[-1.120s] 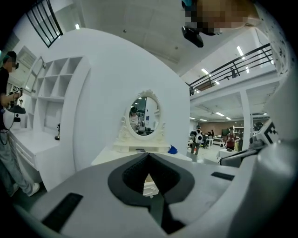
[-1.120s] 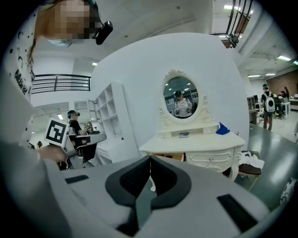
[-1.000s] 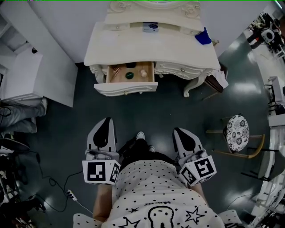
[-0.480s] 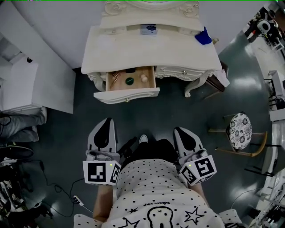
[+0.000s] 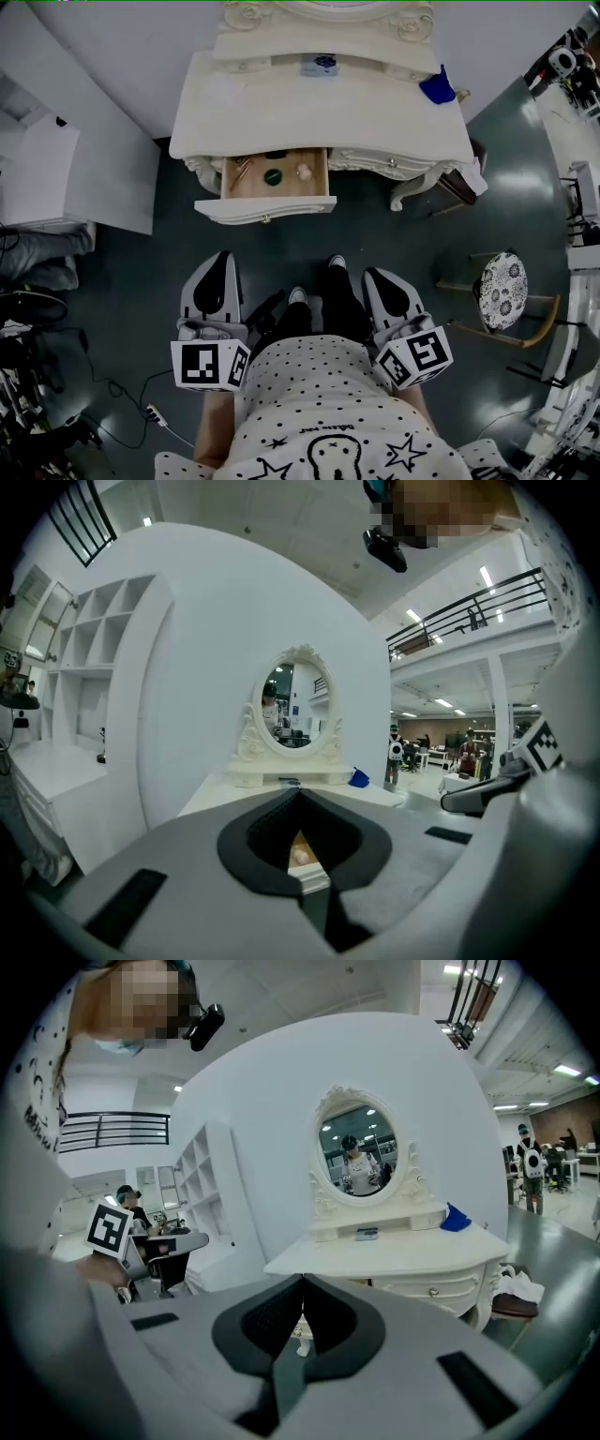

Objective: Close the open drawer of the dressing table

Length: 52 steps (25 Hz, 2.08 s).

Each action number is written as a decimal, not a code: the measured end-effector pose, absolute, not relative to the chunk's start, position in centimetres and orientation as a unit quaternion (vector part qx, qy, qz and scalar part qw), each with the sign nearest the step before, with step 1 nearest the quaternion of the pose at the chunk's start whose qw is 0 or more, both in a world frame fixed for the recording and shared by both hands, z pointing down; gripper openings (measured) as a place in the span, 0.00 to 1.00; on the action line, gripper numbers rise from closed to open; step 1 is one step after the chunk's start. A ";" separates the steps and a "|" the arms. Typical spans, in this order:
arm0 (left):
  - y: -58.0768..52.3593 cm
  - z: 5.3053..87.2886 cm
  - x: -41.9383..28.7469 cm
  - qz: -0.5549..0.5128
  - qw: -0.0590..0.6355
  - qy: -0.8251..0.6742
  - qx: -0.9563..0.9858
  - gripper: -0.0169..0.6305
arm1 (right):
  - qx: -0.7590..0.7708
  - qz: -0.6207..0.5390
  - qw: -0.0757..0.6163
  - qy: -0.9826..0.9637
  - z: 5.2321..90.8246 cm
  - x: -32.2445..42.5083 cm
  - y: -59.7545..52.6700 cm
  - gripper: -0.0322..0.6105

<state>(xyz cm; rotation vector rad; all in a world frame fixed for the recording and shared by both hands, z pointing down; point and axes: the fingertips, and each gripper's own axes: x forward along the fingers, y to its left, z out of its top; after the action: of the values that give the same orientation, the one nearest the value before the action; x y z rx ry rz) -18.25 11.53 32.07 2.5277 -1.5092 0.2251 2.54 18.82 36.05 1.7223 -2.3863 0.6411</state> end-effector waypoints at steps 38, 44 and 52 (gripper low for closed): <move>1.3 34.6 -11.2 0.090 0.111 -0.628 0.765 0.05 | 0.517 0.221 0.094 -0.821 38.1 17.1 6.0 0.06; -1.7 36.5 -13.1 0.115 0.133 -0.626 0.760 0.05 | 0.534 0.219 0.103 -0.810 36.9 17.1 2.8 0.06; -3.3 40.5 -15.2 0.156 0.173 -0.609 0.758 0.05 | 0.554 0.219 0.107 -0.796 36.4 16.5 -0.1 0.06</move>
<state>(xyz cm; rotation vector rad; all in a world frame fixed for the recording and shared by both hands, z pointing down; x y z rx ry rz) -15.25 -3.27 40.48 2.1503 -1.7287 0.4416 16.46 -0.15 36.44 1.6307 -2.3447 0.6460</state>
